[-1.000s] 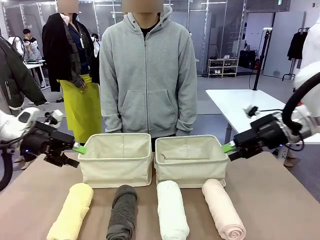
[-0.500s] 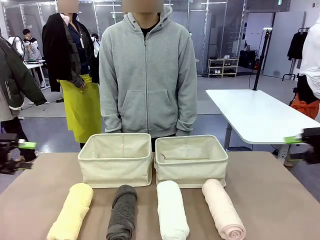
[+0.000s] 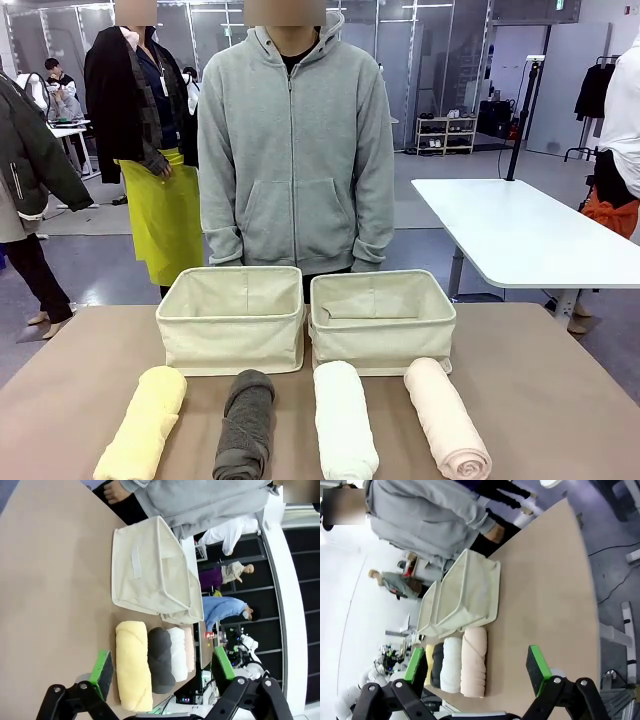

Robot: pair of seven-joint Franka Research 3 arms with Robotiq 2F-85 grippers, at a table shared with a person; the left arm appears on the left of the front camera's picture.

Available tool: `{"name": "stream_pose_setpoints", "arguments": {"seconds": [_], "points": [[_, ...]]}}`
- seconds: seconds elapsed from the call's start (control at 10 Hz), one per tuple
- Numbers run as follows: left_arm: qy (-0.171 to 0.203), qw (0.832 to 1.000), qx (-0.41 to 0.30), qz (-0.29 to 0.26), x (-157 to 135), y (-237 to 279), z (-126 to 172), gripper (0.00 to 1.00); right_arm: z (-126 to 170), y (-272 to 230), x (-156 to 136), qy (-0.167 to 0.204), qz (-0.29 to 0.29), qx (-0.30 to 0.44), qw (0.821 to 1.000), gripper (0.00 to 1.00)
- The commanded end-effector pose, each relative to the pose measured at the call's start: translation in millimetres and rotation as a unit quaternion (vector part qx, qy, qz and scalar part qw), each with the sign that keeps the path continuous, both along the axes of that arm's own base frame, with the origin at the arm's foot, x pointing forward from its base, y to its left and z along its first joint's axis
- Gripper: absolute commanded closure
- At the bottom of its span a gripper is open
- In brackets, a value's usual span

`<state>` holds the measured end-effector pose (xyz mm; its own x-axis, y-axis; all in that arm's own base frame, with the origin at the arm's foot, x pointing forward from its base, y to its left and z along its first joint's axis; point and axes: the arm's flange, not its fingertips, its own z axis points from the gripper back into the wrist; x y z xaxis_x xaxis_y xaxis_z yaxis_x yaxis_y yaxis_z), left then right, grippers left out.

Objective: Divide the towels into two baskets.
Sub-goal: Pick up one hotel-folded towel and place it in the Fabric basket indicated by the person.

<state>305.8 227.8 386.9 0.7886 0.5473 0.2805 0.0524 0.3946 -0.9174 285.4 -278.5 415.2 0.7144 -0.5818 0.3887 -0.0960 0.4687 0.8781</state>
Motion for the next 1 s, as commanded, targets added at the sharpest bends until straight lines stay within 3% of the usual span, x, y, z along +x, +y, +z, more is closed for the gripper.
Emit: {"name": "stream_pose_setpoints", "arguments": {"seconds": [0.0,0.1,0.2,0.9], "points": [[-0.006,1.0,-0.002,0.014,-3,-6,8,0.0,6,4,-4,0.012,-0.002,0.006,1.0,0.0],[-0.015,1.0,0.009,-0.002,0,-10,12,0.0,6,10,1,0.01,0.026,-0.015,0.999,0.0],[-0.001,1.0,0.001,0.006,-3,3,1,0.0,0,-6,-6,0.0,-0.01,0.0,1.0,0.0],[-0.001,1.0,0.001,0.006,-3,3,1,0.0,0,-6,-6,0.0,-0.01,0.0,1.0,0.0]]}}
